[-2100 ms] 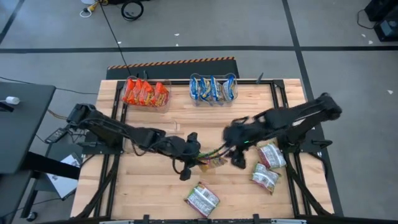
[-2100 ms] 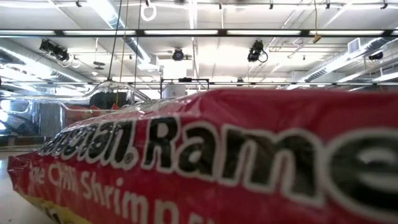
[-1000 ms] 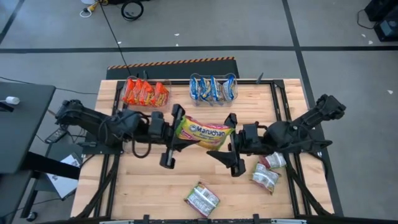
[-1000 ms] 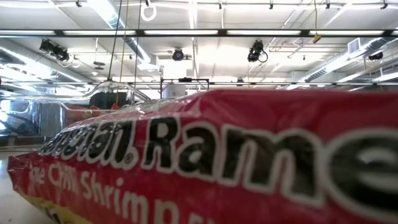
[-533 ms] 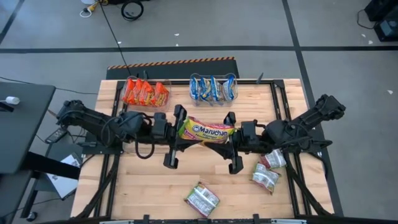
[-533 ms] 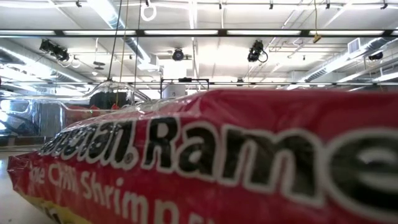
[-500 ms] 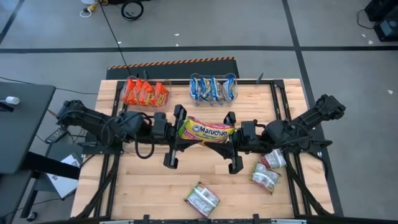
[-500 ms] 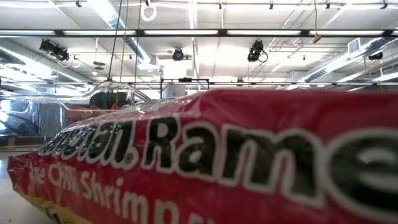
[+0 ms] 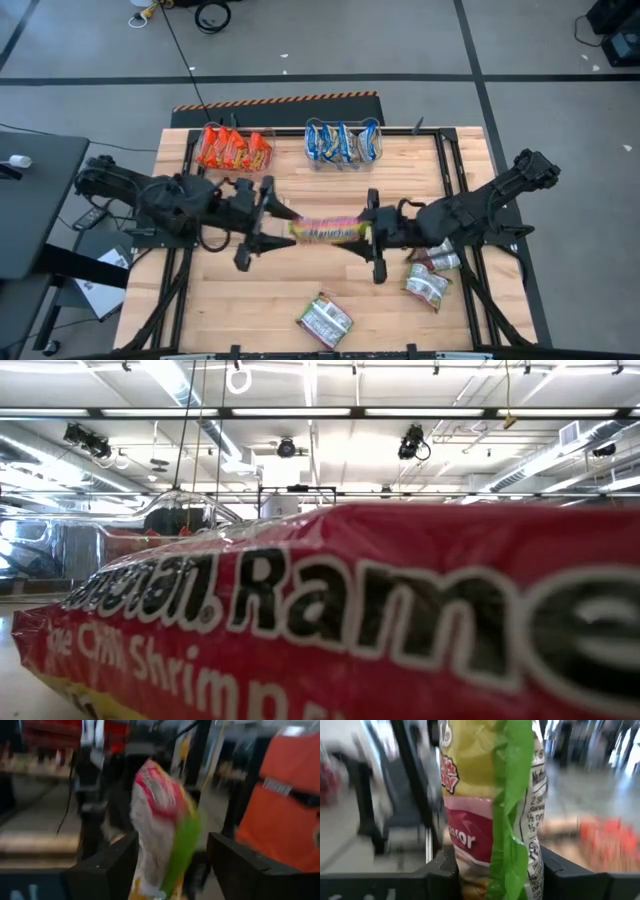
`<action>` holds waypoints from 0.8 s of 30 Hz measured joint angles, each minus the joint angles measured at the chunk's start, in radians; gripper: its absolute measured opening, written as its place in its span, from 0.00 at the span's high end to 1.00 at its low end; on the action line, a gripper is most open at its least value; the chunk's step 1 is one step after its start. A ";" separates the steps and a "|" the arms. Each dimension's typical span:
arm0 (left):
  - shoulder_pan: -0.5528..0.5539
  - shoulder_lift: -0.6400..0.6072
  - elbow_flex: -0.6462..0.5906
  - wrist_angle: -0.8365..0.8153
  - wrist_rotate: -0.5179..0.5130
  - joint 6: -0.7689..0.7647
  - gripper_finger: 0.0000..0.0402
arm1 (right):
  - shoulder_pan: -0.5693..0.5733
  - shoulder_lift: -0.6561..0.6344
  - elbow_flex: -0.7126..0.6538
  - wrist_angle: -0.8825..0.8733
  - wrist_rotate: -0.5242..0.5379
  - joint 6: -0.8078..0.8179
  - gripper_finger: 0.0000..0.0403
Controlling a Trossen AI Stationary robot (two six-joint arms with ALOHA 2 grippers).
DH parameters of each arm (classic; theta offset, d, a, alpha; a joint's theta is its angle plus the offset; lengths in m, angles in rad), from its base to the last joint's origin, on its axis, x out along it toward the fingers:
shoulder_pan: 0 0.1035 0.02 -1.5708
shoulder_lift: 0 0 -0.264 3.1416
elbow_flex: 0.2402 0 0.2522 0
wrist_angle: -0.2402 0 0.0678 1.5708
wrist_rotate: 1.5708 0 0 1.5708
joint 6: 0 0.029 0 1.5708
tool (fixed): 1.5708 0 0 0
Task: Sort Maruchan noodles
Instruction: Put the yellow noodle pack into the bottom transparent bin
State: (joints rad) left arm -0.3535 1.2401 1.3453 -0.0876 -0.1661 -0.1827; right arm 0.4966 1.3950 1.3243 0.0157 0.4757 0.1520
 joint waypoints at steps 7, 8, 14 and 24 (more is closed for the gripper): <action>-0.002 0.046 -0.001 -0.259 -0.016 -0.102 0.35 | -0.018 0.036 0.000 -0.400 -0.074 0.188 0.64; -0.002 0.070 -0.001 -0.273 -0.016 -0.102 0.35 | -0.023 0.051 0.000 -0.422 -0.089 0.192 0.64; 0.014 0.215 -0.002 -0.295 -0.017 -0.096 0.35 | -0.050 0.131 0.000 -0.444 -0.137 0.188 0.64; 0.045 0.318 -0.002 -0.286 0.083 -0.121 0.40 | -0.060 0.149 0.000 -0.411 -0.143 0.167 0.64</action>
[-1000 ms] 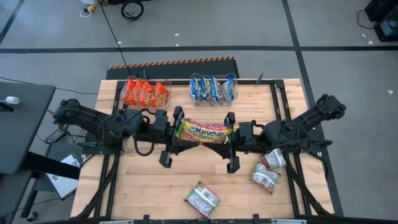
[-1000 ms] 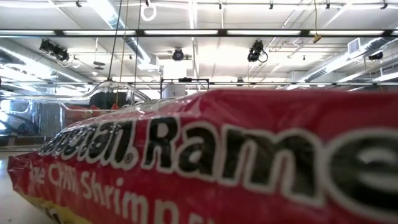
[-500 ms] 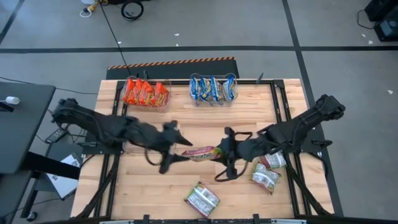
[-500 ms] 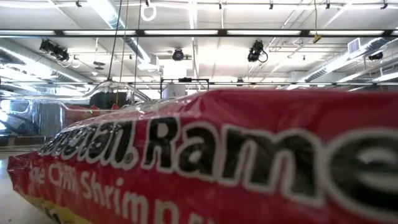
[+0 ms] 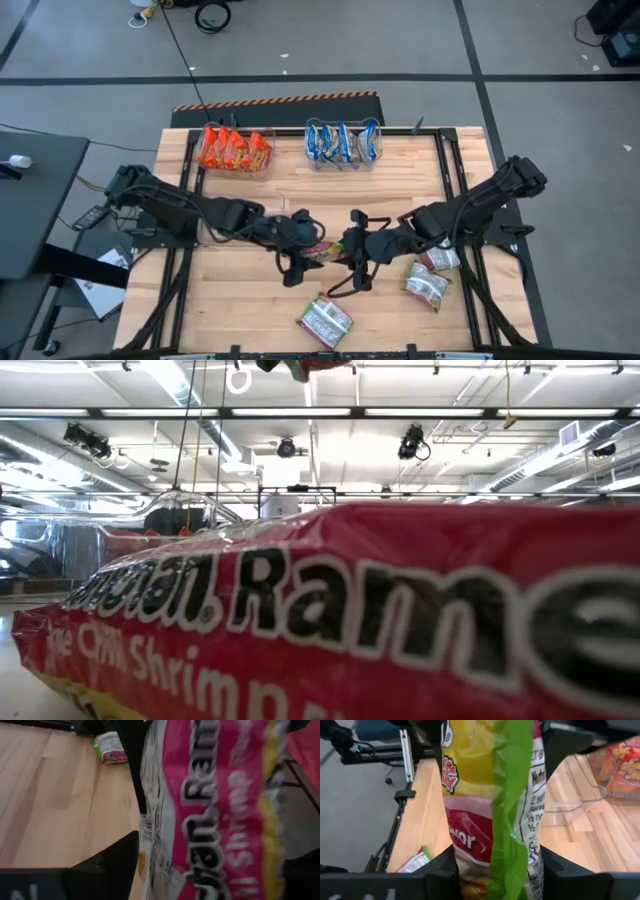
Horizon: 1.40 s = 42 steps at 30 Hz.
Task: Sort Maruchan noodles
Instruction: Put the yellow noodle pack into the bottom transparent bin
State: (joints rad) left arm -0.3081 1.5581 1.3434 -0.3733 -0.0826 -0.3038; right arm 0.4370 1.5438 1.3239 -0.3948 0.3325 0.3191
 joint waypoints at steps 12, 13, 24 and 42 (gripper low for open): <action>0.008 -0.009 0.000 -0.017 0.002 0.001 0.73 | -0.017 -0.007 0.000 -0.015 0.006 0.064 0.59; 0.009 -0.018 0.000 -0.039 0.001 0.000 0.73 | -0.021 -0.016 0.000 -0.020 0.004 0.075 0.58; 0.042 -0.238 0.001 -0.759 -0.139 -0.448 0.74 | -0.030 -0.255 0.001 -0.040 0.022 0.135 0.48; -0.042 -0.481 -0.430 -1.056 -0.236 -1.495 0.74 | 0.013 -0.180 0.001 -0.077 0.020 0.191 0.49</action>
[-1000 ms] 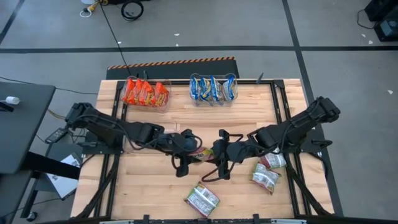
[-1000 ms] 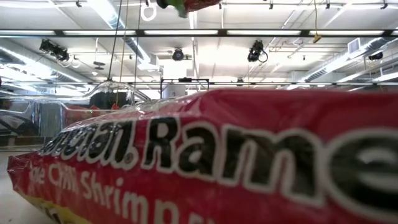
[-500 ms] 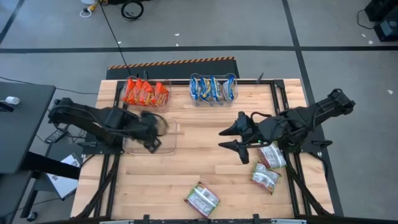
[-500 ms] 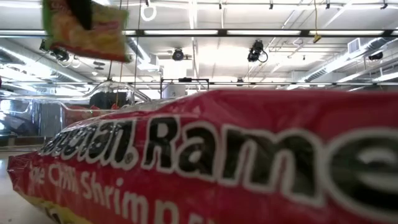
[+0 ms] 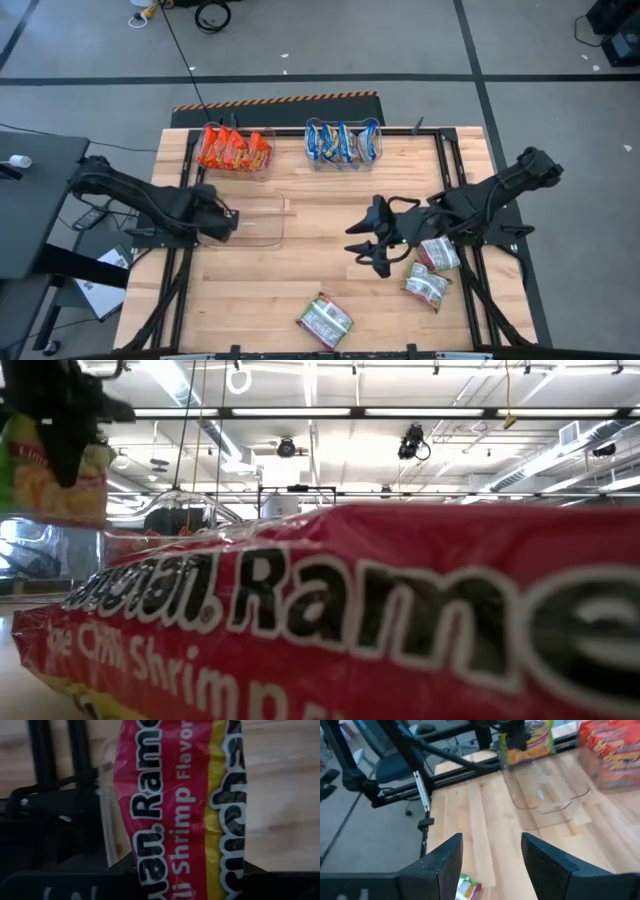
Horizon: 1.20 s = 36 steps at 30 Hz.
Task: Sort Maruchan noodles
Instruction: Put the yellow noodle pack into the bottom transparent bin
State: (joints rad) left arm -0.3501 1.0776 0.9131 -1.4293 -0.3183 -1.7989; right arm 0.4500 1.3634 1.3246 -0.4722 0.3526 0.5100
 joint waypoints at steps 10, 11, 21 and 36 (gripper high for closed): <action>0.000 0.001 -0.179 0.168 0.008 -0.112 0.74 | 0.000 0.024 -0.001 0.005 -0.030 0.040 0.49; 0.000 0.001 -0.195 0.178 0.008 -0.127 0.74 | 0.000 0.025 -0.001 0.006 -0.030 0.040 0.49; 0.071 0.001 -0.205 0.222 0.011 -0.081 0.73 | 0.000 0.025 -0.001 0.015 -0.030 0.047 0.49; 0.101 0.091 -0.225 0.268 0.005 -0.163 0.74 | 0.004 0.025 -0.001 0.012 -0.034 0.063 0.49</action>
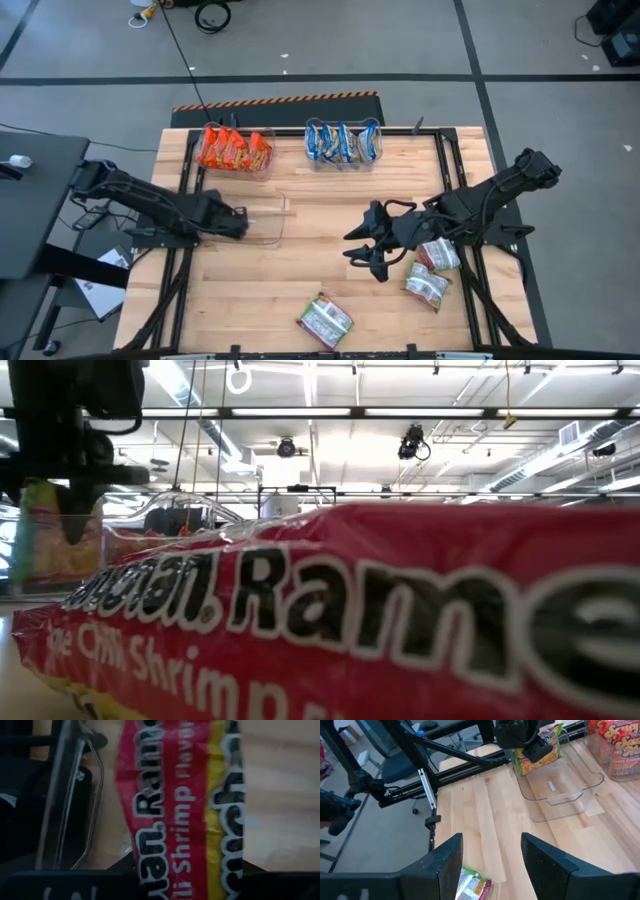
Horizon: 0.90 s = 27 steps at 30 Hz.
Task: Sort Maruchan noodles
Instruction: Put the yellow noodle pack into the bottom transparent bin
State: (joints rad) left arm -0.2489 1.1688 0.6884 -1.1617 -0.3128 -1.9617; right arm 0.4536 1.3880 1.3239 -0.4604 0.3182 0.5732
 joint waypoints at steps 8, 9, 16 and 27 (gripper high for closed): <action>0.001 0.031 0.000 0.004 0.131 0.151 0.70 | 0.012 0.000 0.000 -0.007 -0.003 -0.001 0.49; 0.001 0.031 0.000 0.004 0.133 0.154 0.70 | 0.012 0.000 0.000 -0.007 -0.003 -0.001 0.49; 0.001 0.028 0.000 0.004 0.188 0.193 0.59 | 0.012 0.000 0.000 -0.007 -0.008 0.004 0.49; 0.000 0.028 0.121 -0.265 0.229 0.273 0.47 | 0.016 0.000 0.000 -0.007 -0.033 0.012 0.49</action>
State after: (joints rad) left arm -0.2489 1.1965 0.8091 -1.4262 -0.0837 -1.6884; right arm 0.4694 1.3880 1.3239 -0.4671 0.2855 0.5850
